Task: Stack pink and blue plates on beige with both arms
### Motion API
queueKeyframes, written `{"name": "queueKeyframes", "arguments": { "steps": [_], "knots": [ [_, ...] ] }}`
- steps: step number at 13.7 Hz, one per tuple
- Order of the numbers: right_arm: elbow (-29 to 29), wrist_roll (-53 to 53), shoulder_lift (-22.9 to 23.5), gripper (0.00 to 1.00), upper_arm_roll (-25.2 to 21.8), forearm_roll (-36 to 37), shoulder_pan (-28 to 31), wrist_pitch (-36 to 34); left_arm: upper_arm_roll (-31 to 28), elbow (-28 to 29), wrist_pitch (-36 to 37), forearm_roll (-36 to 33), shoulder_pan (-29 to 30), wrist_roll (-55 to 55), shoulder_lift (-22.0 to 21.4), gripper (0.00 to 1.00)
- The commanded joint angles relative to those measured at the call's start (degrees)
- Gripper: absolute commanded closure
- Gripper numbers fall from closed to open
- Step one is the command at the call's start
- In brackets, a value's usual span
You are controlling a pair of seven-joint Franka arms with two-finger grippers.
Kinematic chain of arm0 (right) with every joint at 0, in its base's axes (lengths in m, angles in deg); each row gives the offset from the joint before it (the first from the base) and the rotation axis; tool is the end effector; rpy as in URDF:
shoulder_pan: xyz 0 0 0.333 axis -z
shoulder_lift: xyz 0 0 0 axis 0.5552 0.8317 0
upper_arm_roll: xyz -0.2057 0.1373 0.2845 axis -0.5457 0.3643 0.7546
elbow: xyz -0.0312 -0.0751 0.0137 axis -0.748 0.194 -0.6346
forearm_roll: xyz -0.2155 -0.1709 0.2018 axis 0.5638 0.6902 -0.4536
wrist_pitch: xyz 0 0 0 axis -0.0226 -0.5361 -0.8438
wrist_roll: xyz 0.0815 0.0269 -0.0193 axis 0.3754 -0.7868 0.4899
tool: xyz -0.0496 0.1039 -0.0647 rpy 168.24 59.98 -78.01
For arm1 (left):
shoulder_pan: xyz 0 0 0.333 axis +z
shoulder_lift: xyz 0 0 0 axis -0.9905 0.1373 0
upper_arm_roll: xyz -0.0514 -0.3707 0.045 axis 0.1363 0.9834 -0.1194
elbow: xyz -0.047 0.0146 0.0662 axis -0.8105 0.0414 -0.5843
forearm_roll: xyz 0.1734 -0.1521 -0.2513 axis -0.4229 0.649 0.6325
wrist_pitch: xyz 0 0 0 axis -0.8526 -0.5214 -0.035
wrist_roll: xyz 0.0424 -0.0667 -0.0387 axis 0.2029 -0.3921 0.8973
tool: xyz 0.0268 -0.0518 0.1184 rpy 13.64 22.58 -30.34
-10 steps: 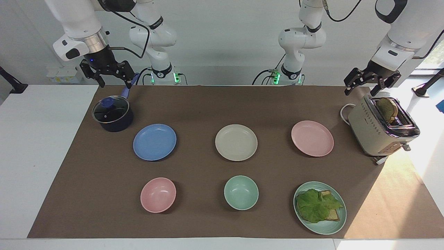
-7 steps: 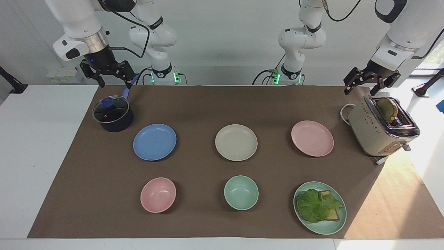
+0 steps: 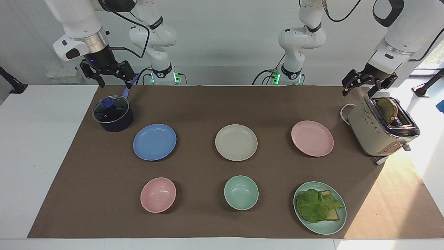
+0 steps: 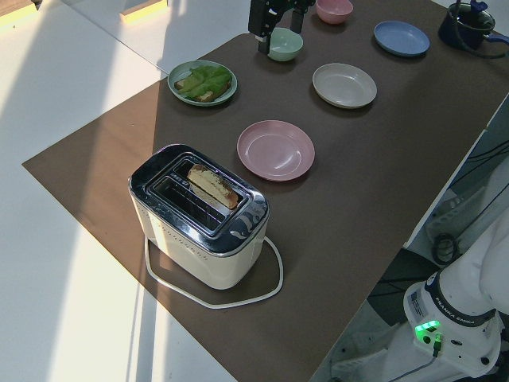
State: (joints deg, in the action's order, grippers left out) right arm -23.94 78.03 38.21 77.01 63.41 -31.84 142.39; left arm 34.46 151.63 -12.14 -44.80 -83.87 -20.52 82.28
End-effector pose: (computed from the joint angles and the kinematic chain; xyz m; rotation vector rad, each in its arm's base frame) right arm 0.4755 -0.0011 0.6750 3.1356 -0.1177 -0.0453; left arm 0.4925 -0.0050 0.6521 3.1092 -0.1266 -0.0554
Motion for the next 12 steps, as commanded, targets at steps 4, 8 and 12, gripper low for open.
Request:
{"name": "queueKeyframes", "arguments": {
  "steps": [4, 8, 12],
  "knots": [
    [0.3, 0.5, 0.0, 0.0, 0.9, 0.5, 0.8, -0.4, 0.2, 12.7, -11.3, -0.7, 2.6, 0.8, -2.5, 0.0],
    [0.3, 0.8, 0.0, 0.0, 0.8, 0.5, 0.8, -0.5, 0.1, 19.5, -19.7, -0.7, 4.1, 0.8, -0.8, 0.0],
    [0.2, 0.8, 0.0, 0.0, 0.8, 0.5, 0.8, -0.4, 0.1, 26.1, -30.9, -0.7, 4.6, 0.8, 4.5, 0.0]
  ]
}}
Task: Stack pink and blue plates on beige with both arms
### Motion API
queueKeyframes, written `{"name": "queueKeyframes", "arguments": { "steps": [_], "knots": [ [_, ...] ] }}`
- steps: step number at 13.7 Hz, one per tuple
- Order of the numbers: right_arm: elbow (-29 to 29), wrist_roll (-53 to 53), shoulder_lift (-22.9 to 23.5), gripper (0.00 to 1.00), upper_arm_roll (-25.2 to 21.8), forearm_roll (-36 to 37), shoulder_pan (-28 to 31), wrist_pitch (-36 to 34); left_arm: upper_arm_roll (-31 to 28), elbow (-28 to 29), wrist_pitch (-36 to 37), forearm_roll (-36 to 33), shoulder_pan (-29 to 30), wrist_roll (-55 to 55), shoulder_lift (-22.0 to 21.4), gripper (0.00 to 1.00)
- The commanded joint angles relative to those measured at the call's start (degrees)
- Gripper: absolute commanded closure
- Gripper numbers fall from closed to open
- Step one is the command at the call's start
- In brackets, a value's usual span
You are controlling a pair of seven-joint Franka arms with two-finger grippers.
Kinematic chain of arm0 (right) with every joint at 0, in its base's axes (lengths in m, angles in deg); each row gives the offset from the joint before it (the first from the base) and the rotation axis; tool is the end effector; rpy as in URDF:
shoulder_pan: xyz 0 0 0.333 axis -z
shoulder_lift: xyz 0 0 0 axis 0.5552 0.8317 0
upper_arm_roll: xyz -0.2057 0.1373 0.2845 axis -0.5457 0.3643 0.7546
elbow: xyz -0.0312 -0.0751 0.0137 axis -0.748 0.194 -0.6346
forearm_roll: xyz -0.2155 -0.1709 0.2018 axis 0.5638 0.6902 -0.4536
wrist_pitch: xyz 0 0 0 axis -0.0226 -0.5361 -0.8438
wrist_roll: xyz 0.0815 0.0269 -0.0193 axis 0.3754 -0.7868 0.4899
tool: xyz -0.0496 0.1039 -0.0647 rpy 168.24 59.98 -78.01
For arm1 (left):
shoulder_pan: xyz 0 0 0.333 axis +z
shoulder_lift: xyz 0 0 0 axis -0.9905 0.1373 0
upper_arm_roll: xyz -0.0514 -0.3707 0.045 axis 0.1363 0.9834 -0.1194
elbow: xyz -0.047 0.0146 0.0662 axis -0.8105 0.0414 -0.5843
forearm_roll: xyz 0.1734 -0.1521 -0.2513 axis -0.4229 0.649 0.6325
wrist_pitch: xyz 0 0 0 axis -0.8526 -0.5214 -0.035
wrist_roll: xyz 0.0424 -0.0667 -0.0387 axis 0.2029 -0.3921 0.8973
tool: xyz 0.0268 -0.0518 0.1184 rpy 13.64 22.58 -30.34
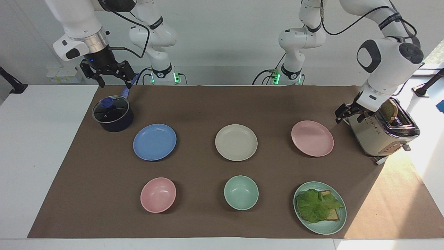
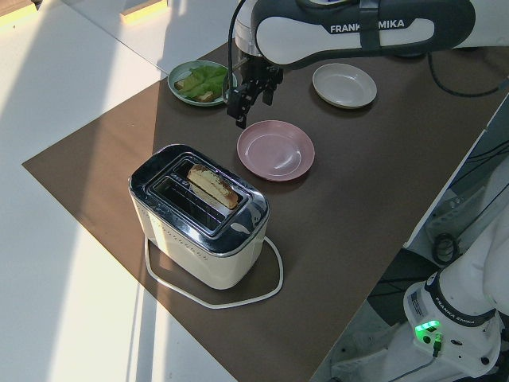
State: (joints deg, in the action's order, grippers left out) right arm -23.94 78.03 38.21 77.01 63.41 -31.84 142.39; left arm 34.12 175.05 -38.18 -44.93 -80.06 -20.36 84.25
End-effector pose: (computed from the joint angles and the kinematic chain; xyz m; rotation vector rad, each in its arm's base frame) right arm 0.4755 -0.0011 0.6750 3.1356 -0.1177 -0.0453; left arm 0.5064 0.0331 0.5003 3.1174 -0.0012 -0.0367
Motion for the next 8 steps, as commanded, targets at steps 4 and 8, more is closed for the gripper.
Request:
{"name": "queueKeyframes", "arguments": {
  "steps": [4, 8],
  "knots": [
    [0.2, 1.2, 0.0, 0.0, 0.8, 0.5, 0.8, -0.4, 0.4, 2.9, -9.7, -0.6, 2.0, 0.6, 8.1, 0.0],
    [0.2, 1.1, 0.0, 0.0, 0.8, 0.5, 0.8, -0.4, 0.4, 6.3, -9.0, -0.5, 2.3, -2.3, 7.7, 0.0]
  ]
}}
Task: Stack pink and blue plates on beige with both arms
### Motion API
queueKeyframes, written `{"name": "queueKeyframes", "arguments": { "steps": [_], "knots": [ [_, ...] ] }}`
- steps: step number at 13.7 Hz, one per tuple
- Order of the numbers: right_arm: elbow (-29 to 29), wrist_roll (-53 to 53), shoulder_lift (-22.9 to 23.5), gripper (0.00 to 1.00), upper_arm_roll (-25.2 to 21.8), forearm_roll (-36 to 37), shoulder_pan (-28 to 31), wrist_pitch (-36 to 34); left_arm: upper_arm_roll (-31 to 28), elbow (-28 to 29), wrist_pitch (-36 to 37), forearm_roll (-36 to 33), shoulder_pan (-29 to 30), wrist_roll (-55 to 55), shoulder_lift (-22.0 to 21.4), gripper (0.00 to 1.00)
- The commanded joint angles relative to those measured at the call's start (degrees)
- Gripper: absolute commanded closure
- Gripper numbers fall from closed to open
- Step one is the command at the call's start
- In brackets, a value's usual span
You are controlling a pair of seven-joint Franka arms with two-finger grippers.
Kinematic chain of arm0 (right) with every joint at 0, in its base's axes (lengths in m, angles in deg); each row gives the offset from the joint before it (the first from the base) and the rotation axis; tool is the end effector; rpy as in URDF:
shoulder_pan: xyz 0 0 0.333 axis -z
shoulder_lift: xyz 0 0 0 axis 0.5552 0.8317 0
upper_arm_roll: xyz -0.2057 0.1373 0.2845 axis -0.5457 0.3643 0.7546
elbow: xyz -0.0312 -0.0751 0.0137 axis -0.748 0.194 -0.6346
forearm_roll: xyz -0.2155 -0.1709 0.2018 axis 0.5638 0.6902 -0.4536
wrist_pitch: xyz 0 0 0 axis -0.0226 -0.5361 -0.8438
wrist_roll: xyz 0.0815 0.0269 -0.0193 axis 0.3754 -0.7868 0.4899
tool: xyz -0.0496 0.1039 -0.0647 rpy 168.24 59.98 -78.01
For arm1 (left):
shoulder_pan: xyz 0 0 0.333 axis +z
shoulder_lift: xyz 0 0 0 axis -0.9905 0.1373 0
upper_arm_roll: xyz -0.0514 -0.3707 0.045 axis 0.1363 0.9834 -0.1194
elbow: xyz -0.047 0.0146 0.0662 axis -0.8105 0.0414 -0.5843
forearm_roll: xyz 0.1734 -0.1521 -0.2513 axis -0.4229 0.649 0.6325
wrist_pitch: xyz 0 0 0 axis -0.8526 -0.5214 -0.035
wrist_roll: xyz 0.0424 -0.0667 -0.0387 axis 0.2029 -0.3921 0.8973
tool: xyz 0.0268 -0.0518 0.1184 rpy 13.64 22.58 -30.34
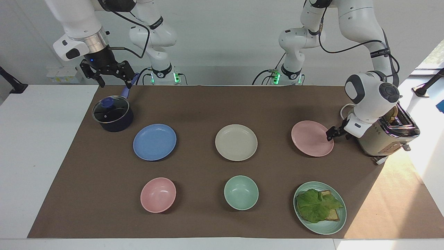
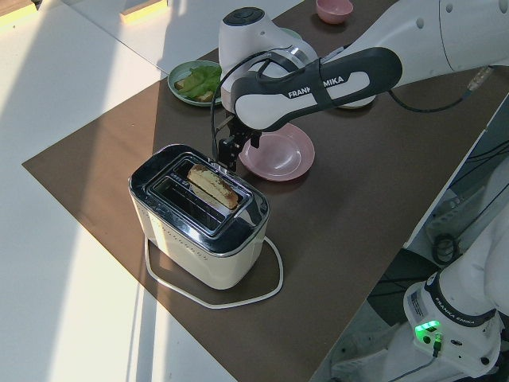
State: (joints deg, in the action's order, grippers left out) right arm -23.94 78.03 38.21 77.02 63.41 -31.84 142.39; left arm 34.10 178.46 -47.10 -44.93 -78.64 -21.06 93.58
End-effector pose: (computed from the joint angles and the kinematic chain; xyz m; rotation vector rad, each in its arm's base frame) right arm 0.4755 -0.0010 0.6750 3.1356 -0.1174 -0.0453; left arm 0.5313 0.0482 0.4038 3.1162 0.0630 -0.1409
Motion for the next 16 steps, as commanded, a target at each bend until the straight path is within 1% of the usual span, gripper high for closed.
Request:
{"name": "queueKeyframes", "arguments": {
  "steps": [1, 4, 5, 6, 7, 8, 9, 14, 16],
  "knots": [
    [0.2, 1.1, 0.0, 0.0, 0.8, 0.5, 0.8, -0.5, 0.5, 4.2, 0.1, -0.5, 0.8, -1.7, -2.4, 0.0],
    [0.2, 1.0, 0.0, 0.0, 0.8, 0.5, 0.8, -0.4, 0.5, 7.2, 0.8, -0.5, 0.8, -2.0, -4.2, 0.0],
    [0.2, 1.0, 0.0, 0.0, 0.8, 0.5, 0.8, -0.4, 0.5, 7.4, 1.2, -0.5, 0.8, -2.1, -4.3, 0.0],
    [0.2, 1.0, 0.0, 0.0, 0.8, 0.5, 0.8, -0.4, 0.5, 7.3, 1.5, -0.5, 0.7, -2.3, -4.3, 0.12],
    [0.3, 0.9, 0.0, 0.0, 0.8, 0.5, 0.8, -0.4, 0.5, 7.2, 1.5, -0.5, 0.7, -2.9, -4.3, 0.67],
    [0.2, 0.7, 0.0, 0.0, 0.8, 0.5, 0.8, -0.4, 0.5, 7.1, 1.6, -0.5, 0.7, -2.9, -4.3, 0.91],
    [0.2, 0.6, 0.0, 0.0, 0.8, 0.5, 0.8, -0.4, 0.5, 7.0, 1.6, -0.5, 0.6, -2.9, -4.2, 1.0],
    [0.3, 0.6, 0.0, 0.0, 0.8, 0.5, 0.8, -0.4, 0.5, 6.3, 4.2, -0.5, 0.0, -3.1, -4.1, 1.0],
    [0.3, 0.7, 0.0, 0.0, 0.8, 0.5, 0.8, -0.4, 0.5, 5.0, 6.1, -0.5, -0.1, -3.2, -3.8, 1.0]
  ]
}}
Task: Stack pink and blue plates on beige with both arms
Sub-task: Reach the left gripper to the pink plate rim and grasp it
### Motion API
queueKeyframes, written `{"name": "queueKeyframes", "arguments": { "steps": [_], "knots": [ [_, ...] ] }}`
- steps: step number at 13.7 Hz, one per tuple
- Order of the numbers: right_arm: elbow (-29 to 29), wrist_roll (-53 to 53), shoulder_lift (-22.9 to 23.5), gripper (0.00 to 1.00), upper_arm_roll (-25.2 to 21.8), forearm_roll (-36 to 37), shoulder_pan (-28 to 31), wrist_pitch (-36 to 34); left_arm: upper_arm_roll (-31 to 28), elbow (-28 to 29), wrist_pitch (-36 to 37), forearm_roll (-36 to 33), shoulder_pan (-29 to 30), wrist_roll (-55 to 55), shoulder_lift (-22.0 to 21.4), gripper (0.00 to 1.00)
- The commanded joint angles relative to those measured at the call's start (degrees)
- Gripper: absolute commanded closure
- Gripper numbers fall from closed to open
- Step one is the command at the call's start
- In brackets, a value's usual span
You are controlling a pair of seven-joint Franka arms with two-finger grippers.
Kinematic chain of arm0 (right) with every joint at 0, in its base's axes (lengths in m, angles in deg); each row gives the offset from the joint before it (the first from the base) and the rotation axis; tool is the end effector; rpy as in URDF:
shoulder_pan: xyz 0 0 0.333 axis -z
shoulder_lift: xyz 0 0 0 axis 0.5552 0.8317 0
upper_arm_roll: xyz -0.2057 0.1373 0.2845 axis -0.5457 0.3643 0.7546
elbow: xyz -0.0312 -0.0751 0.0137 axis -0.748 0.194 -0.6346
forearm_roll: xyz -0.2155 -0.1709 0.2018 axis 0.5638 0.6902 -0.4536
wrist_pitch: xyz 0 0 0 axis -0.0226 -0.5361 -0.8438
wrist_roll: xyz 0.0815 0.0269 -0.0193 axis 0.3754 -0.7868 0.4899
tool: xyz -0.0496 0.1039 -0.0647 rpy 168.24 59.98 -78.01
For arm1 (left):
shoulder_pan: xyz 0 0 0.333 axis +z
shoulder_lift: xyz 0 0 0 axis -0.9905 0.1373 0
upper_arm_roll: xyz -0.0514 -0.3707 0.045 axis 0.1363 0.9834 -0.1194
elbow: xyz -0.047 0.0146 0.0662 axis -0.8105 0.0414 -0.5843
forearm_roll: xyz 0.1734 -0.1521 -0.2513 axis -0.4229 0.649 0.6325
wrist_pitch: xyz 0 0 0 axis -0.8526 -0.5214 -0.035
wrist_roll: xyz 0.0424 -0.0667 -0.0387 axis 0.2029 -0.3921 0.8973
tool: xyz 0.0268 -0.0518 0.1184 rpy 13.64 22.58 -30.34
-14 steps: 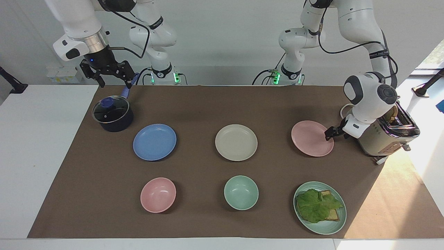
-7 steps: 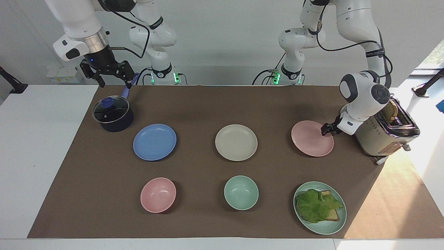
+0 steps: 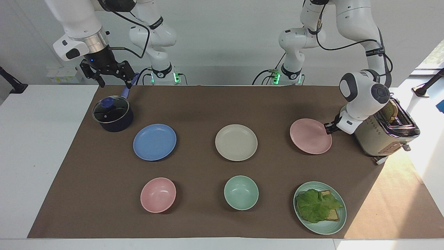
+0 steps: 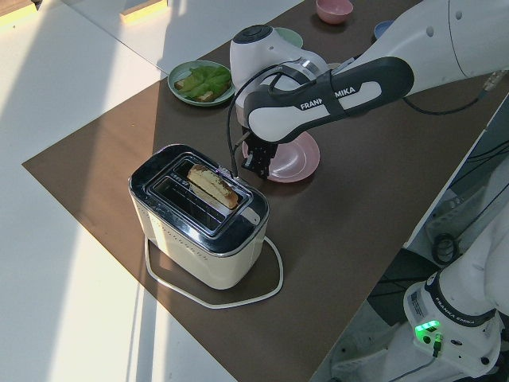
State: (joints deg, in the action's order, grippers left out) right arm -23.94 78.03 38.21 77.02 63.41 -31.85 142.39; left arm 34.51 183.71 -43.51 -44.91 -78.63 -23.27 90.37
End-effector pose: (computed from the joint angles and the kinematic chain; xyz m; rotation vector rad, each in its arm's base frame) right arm 0.4755 -0.0009 0.6750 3.1356 -0.1172 -0.0453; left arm 0.4922 0.0412 0.3940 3.0971 0.1121 -0.2934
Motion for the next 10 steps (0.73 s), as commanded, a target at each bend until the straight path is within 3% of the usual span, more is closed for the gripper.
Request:
{"name": "queueKeyframes", "arguments": {
  "steps": [1, 6, 10],
  "knots": [
    [0.2, 0.7, 0.0, 0.0, 0.9, 0.5, 0.8, -0.4, 0.2, -1.2, 3.9, -0.5, -0.2, -1.0, -0.6, 1.0],
    [0.2, 0.9, 0.0, 0.0, 0.8, 0.5, 0.8, -0.4, 1.1, -12.8, 21.8, 0.4, -0.3, -4.1, -1.1, 1.0],
    [0.2, 0.9, 0.0, 0.0, 0.8, 0.5, 0.8, -0.4, 1.8, -15.9, 24.0, 4.9, -8.1, -17.5, -1.2, 1.0]
  ]
}}
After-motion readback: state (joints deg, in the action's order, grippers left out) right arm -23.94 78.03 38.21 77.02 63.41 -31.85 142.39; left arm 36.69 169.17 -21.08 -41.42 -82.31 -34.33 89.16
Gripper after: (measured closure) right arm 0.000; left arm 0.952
